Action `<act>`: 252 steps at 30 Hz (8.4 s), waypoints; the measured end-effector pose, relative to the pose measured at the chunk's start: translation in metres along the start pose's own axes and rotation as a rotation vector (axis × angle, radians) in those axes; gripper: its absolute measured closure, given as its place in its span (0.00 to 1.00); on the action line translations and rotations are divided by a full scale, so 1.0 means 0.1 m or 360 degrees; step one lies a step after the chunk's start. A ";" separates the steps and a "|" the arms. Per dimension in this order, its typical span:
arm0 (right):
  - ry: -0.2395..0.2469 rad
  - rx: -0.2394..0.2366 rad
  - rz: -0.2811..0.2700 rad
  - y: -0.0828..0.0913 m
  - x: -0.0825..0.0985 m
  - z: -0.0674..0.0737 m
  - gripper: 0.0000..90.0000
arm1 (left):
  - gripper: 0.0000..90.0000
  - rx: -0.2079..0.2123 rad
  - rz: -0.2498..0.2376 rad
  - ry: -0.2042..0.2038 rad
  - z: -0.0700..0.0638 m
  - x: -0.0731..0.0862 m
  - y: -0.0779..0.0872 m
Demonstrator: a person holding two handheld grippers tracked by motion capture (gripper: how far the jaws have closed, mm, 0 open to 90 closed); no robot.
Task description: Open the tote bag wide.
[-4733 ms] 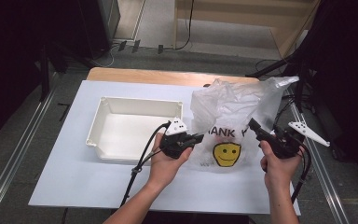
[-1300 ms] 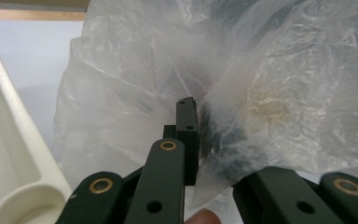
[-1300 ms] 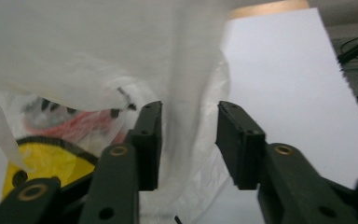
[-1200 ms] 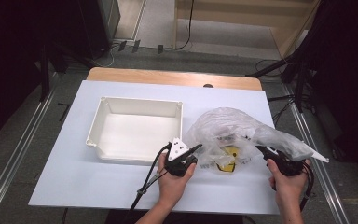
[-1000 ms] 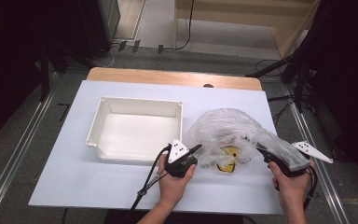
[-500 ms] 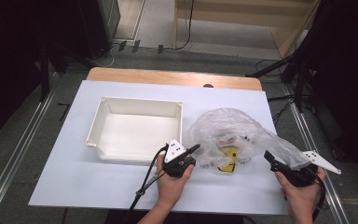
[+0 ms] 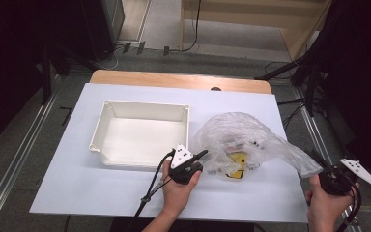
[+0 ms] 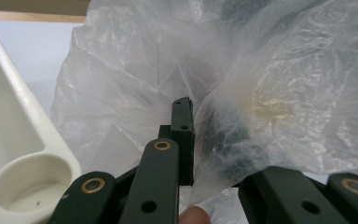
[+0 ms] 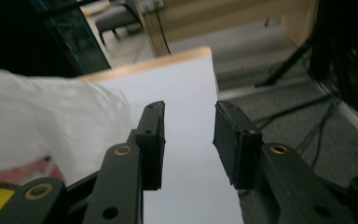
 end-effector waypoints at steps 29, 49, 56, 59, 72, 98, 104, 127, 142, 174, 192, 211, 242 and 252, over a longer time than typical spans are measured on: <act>0.0419 -0.0253 0.0275 -0.51 0.32 1.07 0.40 | 0.89 0.0017 0.0011 -0.0007 -0.01 0.01 -0.01; 0.0454 -0.0245 0.0142 -0.62 0.27 1.02 0.96 | 0.89 -0.0053 0.0104 -0.0023 -0.01 0.04 -0.09; 0.0543 -0.0244 0.0197 -0.88 -0.08 1.17 0.96 | 0.96 -0.0149 0.0187 -0.0046 0.01 0.08 -0.13; 0.0511 -0.0229 0.0300 -1.16 -0.12 1.17 0.96 | 1.00 -0.0192 0.0240 -0.0040 0.03 0.10 -0.15; 0.0431 0.0010 0.0628 -1.63 0.25 0.77 0.82 | 1.00 -0.0180 0.0393 -0.0034 0.03 0.14 -0.25; 0.0565 -0.0292 0.0423 -0.88 0.61 1.46 0.62 | 0.81 -0.0055 0.0204 -0.0022 0.00 0.08 -0.15; 0.0594 -0.0295 0.0472 -0.80 0.70 1.45 0.96 | 0.82 -0.0053 0.0192 -0.0020 0.00 0.07 -0.14; 0.0591 -0.0352 0.0302 -0.51 0.51 1.53 0.53 | 0.83 -0.0032 0.0185 -0.0007 0.00 0.07 -0.13; 0.0695 -0.0219 0.0523 -0.77 0.86 1.49 1.00 | 0.83 -0.0036 0.0177 0.0000 0.01 0.07 -0.13; 0.0698 -0.0219 0.0342 -0.60 0.44 1.53 0.43 | 0.84 -0.0016 0.0171 0.0003 0.00 0.07 -0.12; 0.0628 -0.0329 0.0342 -0.87 0.05 1.58 1.00 | 0.87 -0.0075 0.0226 0.0014 0.03 0.09 -0.15; 0.0420 -0.0248 0.0797 -1.72 0.30 1.08 1.00 | 1.00 -0.0241 0.0466 -0.0024 0.05 0.18 -0.29; 0.0637 -0.0182 0.0761 -0.95 0.94 1.24 0.89 | 0.89 -0.0221 0.0463 -0.0082 0.01 0.18 -0.29; 0.0692 -0.0516 0.0289 -0.46 0.55 1.87 0.63 | 0.87 -0.0212 0.0441 -0.0102 -0.01 0.18 -0.28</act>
Point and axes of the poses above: each handheld gripper's, and its own axes: y roughly backward along the jaws, x roughly out of its underside, z roughly to its left, the point moved 8 cm from there along -y, roughly forward along the jaws, and after that the axes turned 14 degrees about z, right-handed, at the moved point
